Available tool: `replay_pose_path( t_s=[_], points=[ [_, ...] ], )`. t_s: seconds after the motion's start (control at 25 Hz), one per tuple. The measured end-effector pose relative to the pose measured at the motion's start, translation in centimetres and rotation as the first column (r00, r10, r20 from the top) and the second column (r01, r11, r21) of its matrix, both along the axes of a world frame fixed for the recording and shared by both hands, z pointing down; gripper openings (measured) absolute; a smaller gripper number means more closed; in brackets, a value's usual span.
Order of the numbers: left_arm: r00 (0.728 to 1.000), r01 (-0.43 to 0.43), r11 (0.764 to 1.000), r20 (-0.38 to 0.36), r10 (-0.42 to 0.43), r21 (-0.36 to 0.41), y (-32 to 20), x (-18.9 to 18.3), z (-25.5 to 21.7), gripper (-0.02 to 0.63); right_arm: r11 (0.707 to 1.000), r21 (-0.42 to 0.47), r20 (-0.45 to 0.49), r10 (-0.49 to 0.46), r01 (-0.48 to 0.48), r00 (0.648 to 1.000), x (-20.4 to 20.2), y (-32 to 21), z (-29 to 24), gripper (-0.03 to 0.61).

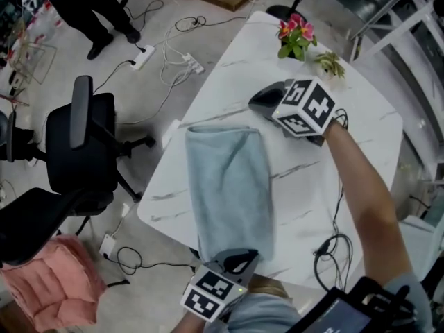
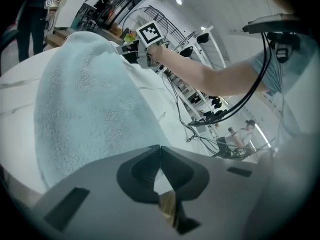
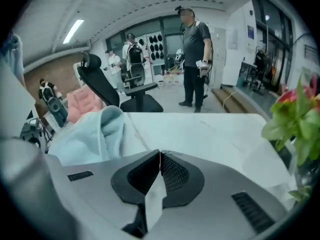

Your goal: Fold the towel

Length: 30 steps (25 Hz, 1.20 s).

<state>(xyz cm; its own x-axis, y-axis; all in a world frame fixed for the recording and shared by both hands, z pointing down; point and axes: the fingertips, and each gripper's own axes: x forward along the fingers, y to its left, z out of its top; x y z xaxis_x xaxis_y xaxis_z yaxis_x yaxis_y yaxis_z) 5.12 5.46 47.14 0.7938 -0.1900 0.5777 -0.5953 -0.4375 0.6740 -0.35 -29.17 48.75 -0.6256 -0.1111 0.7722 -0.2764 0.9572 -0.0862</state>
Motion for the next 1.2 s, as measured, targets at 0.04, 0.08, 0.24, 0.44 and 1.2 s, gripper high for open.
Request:
replay_pose_path(
  t_s=[0.04,0.08,0.24,0.44,1.2],
  points=[
    [1.000,0.005,1.000,-0.002,-0.005,0.000,-0.1,-0.1,0.0,0.009,1.000,0.023,0.061,0.002,-0.003,0.998,-0.4,0.4,-1.6,0.023],
    [1.000,0.010,1.000,-0.006,-0.010,-0.001,-0.1,-0.1,0.0,0.009,1.000,0.016,0.158,-0.022,0.020,0.987,-1.0,1.7,-3.8,0.021],
    [1.000,0.003,1.000,-0.014,-0.003,-0.004,0.3,-0.1,0.0,0.009,0.925,-0.140,0.433,-0.265,0.354,0.862,-3.5,12.3,-8.6,0.020],
    [1.000,-0.008,1.000,-0.005,0.008,0.002,0.7,0.0,0.2,0.009,0.956,-0.227,0.277,-0.120,0.186,0.953,-5.2,8.9,-2.1,0.018],
    [0.992,0.046,0.999,0.115,-0.049,0.029,-0.7,-7.9,1.0,0.009,1.000,0.014,-0.026,-0.023,0.023,0.999,4.7,20.5,-2.4,0.021]
  ],
)
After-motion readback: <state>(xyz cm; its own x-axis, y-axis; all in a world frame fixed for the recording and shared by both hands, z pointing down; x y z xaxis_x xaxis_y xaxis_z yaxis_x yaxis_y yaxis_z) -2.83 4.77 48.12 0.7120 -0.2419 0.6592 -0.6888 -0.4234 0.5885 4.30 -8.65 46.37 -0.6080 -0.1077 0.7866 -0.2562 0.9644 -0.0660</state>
